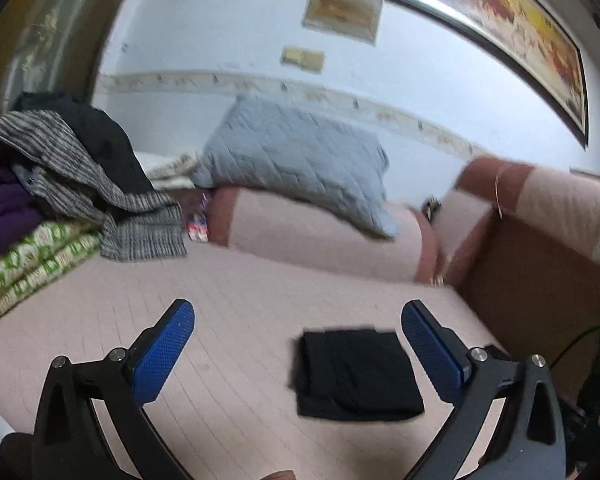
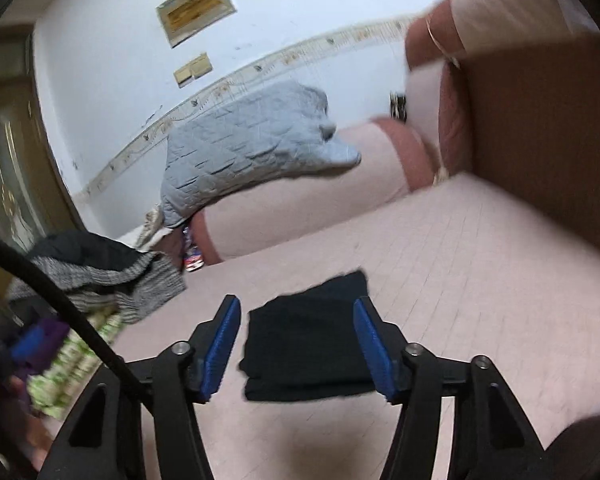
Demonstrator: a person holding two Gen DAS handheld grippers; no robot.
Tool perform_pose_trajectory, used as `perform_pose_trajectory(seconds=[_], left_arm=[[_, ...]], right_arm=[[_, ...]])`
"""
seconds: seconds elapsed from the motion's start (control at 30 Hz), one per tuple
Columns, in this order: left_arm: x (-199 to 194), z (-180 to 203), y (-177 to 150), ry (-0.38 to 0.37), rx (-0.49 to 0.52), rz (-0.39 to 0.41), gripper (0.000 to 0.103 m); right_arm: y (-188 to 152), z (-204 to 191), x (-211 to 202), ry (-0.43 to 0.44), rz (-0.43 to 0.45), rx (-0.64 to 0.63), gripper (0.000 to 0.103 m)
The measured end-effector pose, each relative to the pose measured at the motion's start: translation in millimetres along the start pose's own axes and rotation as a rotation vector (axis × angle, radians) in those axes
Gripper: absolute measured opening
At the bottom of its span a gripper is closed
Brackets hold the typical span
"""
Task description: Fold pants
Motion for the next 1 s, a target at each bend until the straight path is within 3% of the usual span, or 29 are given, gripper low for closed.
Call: perform_pose_trajectory(seconds=[0.17,0.3,0.43,0.63,1.0], left_arm=[[21.0,10.9,-31.8,0.003,-0.002,-0.147,0.103],[40.6,13.2,-61.2,0.061,0.030,-0.269,0.103],[53.3,14.6,-82.5,0.076,0.050,-0.343,0.103],[69.6,19.7,-105.1,0.057,0.049,-0.443,0.103],[88.9,19.3,-127.5,0.037,0.041,-0.544,0.103]], right_arm=[[-33.8,18.3,18.1,0.106,-0.177,0.159,0.055],[-66.2,28.4,40.4,0.175,-0.333,0.255,0.055],[-83.9,34.4,49.2,0.104,-0.397,0.180,0.056],[-100.8,42.4,54.2,-0.060,-0.427,-0.007,0.056],[-115.3,43.4,64.7,-0.082,-0.476,-0.084,0.060]])
Point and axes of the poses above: each gripper's, at about its wrist camera, not at the fingertips, and x roughly the way its jaws point, z to its right, y to its top, the point moved 6 cm from there along x, roughly the way its jaws point, and after that the axes turned 2 degrees about -z, right-handed, at the moved point
